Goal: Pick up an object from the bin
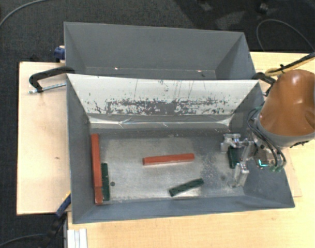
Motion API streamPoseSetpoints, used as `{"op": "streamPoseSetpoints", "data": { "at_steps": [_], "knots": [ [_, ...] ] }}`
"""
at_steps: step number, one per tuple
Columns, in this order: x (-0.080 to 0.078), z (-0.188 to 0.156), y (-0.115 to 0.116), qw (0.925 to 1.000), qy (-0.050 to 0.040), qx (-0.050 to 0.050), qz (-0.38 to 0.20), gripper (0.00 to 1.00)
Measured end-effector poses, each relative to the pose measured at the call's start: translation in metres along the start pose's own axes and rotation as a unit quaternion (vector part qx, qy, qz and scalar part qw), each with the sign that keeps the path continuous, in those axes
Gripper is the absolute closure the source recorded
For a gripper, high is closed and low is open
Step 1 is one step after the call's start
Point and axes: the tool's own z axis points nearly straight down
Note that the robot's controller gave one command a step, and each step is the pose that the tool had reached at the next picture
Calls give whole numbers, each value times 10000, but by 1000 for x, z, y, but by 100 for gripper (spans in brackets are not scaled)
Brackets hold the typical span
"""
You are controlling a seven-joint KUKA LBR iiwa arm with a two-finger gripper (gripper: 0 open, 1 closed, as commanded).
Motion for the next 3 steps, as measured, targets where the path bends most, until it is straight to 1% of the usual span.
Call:
{"op": "streamPoseSetpoints", "data": {
  "at_steps": [1,2,3],
  "knots": [
    [-56,69,125,9961,-63,-12,-877,0],
    [-48,35,165,9979,-85,-9,-639,0],
    [-43,-3,141,9996,-85,7,-273,0]
  ]
}}
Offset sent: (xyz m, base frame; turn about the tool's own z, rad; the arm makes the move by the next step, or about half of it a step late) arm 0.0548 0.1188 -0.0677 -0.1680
